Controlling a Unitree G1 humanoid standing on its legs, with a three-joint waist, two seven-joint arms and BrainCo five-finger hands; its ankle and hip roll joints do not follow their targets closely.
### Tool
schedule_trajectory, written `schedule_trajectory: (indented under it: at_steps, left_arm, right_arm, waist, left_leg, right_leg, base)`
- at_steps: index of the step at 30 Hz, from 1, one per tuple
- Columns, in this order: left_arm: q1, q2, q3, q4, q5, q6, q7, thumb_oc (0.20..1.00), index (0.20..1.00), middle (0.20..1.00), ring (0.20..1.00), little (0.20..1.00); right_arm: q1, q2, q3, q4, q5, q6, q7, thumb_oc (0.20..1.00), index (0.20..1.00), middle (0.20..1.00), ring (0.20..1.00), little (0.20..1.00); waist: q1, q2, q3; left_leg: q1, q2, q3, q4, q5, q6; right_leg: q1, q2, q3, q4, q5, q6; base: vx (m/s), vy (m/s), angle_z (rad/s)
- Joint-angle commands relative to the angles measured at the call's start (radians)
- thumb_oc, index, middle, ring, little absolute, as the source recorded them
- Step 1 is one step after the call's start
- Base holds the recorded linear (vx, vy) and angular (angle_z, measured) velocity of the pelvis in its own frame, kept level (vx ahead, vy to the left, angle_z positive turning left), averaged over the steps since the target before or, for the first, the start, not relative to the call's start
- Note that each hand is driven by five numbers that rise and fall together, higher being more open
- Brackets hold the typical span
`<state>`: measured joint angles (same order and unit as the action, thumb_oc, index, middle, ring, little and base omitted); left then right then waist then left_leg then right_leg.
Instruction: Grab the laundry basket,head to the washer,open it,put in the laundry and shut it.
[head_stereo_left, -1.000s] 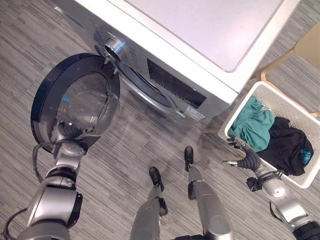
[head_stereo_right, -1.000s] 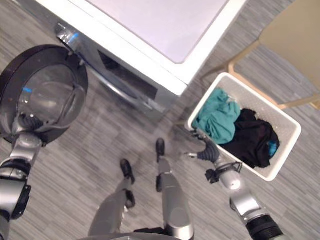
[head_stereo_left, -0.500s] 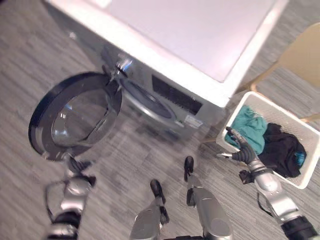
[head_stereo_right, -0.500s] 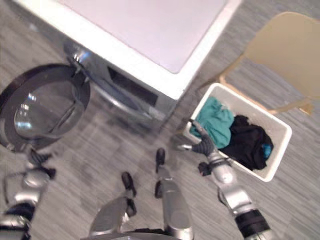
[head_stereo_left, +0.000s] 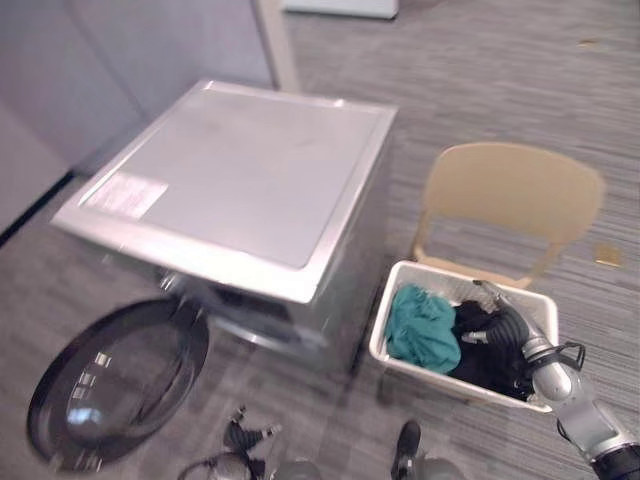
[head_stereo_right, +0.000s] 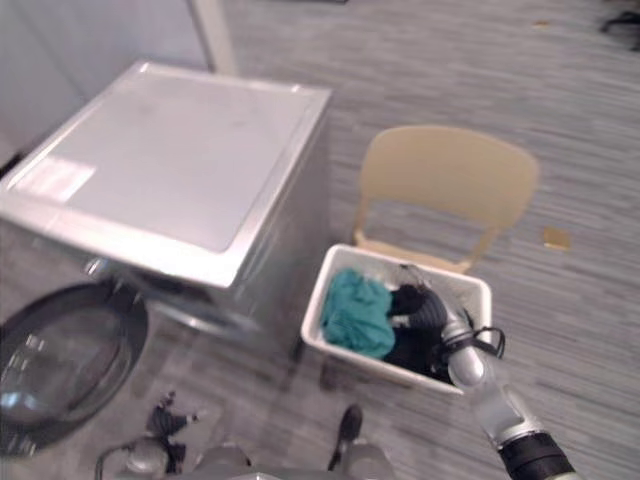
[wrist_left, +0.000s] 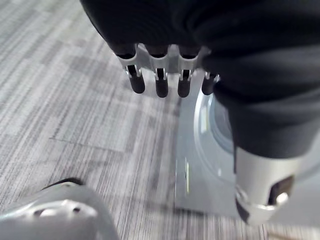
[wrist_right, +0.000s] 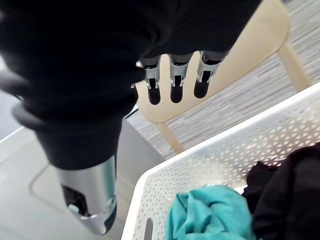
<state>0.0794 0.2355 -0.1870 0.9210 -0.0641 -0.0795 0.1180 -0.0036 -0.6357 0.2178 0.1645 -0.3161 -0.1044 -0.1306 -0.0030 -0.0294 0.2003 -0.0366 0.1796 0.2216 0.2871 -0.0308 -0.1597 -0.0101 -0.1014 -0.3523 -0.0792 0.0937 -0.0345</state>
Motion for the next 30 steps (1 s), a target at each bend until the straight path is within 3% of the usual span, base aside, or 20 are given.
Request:
schedule_trajectory:
  at_steps: [1, 3, 12, 21, 26, 27, 28, 29, 30]
  left_arm:
    - [-0.038, 0.035, -0.024, -0.021, 0.013, -0.026, -0.008, 1.000, 1.000, 1.000, 1.000, 1.000]
    - [-0.030, 0.038, -0.032, -0.008, 0.000, -0.032, -0.006, 1.000, 1.000, 1.000, 1.000, 1.000]
    - [-0.038, 0.056, -0.028, 0.041, 0.008, -0.034, 0.009, 1.000, 1.000, 1.000, 1.000, 1.000]
    - [-0.140, 0.091, -0.081, 0.022, -0.064, -0.070, 0.055, 1.000, 1.000, 1.000, 1.000, 1.000]
    - [-0.188, 0.109, -0.100, 0.028, -0.082, -0.079, 0.074, 1.000, 1.000, 1.000, 1.000, 1.000]
    - [-0.208, 0.113, -0.108, 0.031, -0.090, -0.080, 0.075, 1.000, 1.000, 1.000, 1.000, 1.000]
    - [-0.208, 0.113, -0.108, 0.031, -0.090, -0.080, 0.075, 1.000, 1.000, 1.000, 1.000, 1.000]
    - [-0.219, 0.118, -0.112, 0.030, -0.091, -0.082, 0.075, 1.000, 1.000, 1.000, 1.000, 1.000]
    - [-0.219, 0.118, -0.114, 0.022, -0.093, -0.082, 0.074, 1.000, 1.000, 1.000, 1.000, 1.000]
  right_arm:
    - [-0.078, -0.014, 0.046, 0.046, -0.044, -0.014, -0.031, 1.000, 1.000, 1.000, 1.000, 1.000]
    - [-0.127, -0.024, 0.100, 0.109, -0.060, -0.008, -0.039, 1.000, 1.000, 1.000, 1.000, 1.000]
    - [-0.237, 0.007, 0.219, 0.296, -0.092, 0.018, -0.043, 1.000, 1.000, 1.000, 1.000, 1.000]
    - [-0.543, 0.127, 0.404, 0.694, -0.116, 0.080, -0.107, 1.000, 1.000, 1.000, 1.000, 1.000]
    - [-0.643, 0.162, 0.435, 0.856, -0.099, 0.107, -0.118, 1.000, 1.000, 1.000, 1.000, 1.000]
    - [-0.669, 0.170, 0.440, 0.899, -0.076, 0.111, -0.117, 0.953, 0.953, 0.953, 0.953, 0.953]
    - [-0.669, 0.170, 0.440, 0.899, -0.076, 0.111, -0.117, 0.671, 0.671, 0.671, 0.671, 0.671]
    - [-0.682, 0.165, 0.432, 0.904, -0.041, 0.108, -0.109, 0.200, 0.200, 0.200, 0.200, 0.200]
    - [-0.673, 0.165, 0.409, 0.887, 0.008, 0.105, -0.104, 0.200, 0.200, 0.200, 0.200, 0.200]
  waist:
    - [0.011, -0.026, 0.029]
    - [0.032, -0.015, 0.036]
    - [0.052, -0.004, 0.031]
    - [0.123, 0.024, 0.135]
    - [0.149, 0.046, 0.168]
    - [0.161, 0.060, 0.184]
    - [0.161, 0.060, 0.184]
    - [0.168, 0.068, 0.189]
    - [0.169, 0.071, 0.190]
  left_leg:
    - [-0.103, -0.093, -0.069, -0.097, -0.007, 0.085]
    - [-0.112, -0.117, -0.143, -0.192, 0.036, 0.082]
    - [-0.066, -0.145, -0.122, -0.259, 0.042, 0.109]
    - [-0.206, -0.166, -0.155, -0.284, 0.095, 0.122]
    - [-0.259, -0.170, -0.173, -0.296, 0.129, 0.118]
    - [-0.278, -0.172, -0.181, -0.304, 0.145, 0.113]
    - [-0.278, -0.172, -0.181, -0.304, 0.145, 0.113]
    - [-0.286, -0.173, -0.189, -0.316, 0.157, 0.107]
    - [-0.286, -0.172, -0.191, -0.323, 0.163, 0.104]
  right_leg:
    - [0.012, 0.021, 0.065, 0.034, -0.142, 0.091]
    - [0.013, 0.051, 0.110, 0.053, -0.156, 0.092]
    - [-0.004, 0.046, 0.142, 0.078, -0.162, 0.098]
    - [-0.202, 0.015, 0.137, 0.135, -0.114, 0.106]
    - [-0.256, 0.000, 0.124, 0.145, -0.103, 0.107]
    - [-0.276, -0.005, 0.114, 0.148, -0.100, 0.106]
    - [-0.276, -0.005, 0.114, 0.148, -0.100, 0.106]
    - [-0.284, -0.008, 0.103, 0.145, -0.098, 0.108]
    - [-0.285, -0.009, 0.098, 0.144, -0.096, 0.109]
  base:
    - [0.04, 0.011, -0.48]
    - [0.14, 0.017, -0.70]
    - [0.06, 0.095, -0.22]
    - [-0.15, 0.037, 0.09]
    - [-0.10, 0.001, 0.15]
    - [-0.08, -0.003, 0.16]
    - [-0.13, -0.026, 0.11]
    - [-0.07, -0.028, 0.12]
    - [-0.07, -0.028, 0.14]
